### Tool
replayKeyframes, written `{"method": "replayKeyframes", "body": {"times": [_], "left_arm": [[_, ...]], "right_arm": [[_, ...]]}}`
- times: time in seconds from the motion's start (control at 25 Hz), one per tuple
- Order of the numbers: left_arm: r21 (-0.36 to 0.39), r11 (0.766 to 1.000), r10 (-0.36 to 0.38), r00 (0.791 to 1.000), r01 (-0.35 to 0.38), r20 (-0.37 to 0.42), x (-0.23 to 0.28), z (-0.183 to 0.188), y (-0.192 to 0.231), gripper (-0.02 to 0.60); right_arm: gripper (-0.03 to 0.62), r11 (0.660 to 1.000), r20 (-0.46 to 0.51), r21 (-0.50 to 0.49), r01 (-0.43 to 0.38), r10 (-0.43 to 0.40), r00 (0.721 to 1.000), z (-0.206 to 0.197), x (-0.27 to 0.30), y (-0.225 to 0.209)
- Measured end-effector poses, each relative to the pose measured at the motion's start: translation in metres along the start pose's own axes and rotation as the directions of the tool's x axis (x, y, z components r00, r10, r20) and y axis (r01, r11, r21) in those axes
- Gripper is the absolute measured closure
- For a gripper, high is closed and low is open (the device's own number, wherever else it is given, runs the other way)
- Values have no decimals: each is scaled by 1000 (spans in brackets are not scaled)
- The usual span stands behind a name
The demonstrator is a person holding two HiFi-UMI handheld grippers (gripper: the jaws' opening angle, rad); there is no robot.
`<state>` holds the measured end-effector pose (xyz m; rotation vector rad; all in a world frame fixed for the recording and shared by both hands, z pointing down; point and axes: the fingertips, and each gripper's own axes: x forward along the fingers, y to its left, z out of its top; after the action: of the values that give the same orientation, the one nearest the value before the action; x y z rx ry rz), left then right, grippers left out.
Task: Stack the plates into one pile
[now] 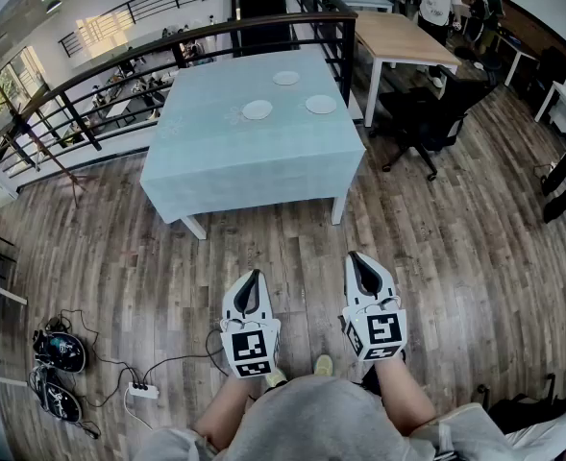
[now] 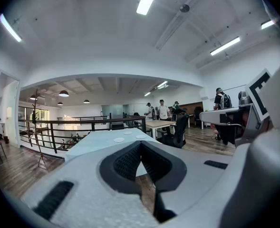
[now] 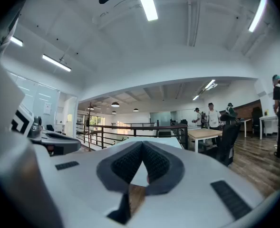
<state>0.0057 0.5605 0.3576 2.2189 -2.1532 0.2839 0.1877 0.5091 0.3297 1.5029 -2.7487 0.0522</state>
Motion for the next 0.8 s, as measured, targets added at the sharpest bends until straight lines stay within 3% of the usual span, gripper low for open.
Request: {"method": "replayKeyframes", "body": {"times": [0.56, 0.8], "left_arm": [[25, 1000, 10, 1000, -10, 1, 15, 7, -48, 566], [38, 999, 34, 999, -35, 9, 12, 9, -49, 566]], "right_arm": [[568, 999, 20, 33, -18, 17, 1000, -4, -8, -47], [566, 998, 20, 65, -21, 20, 1000, -8, -8, -56]]}}
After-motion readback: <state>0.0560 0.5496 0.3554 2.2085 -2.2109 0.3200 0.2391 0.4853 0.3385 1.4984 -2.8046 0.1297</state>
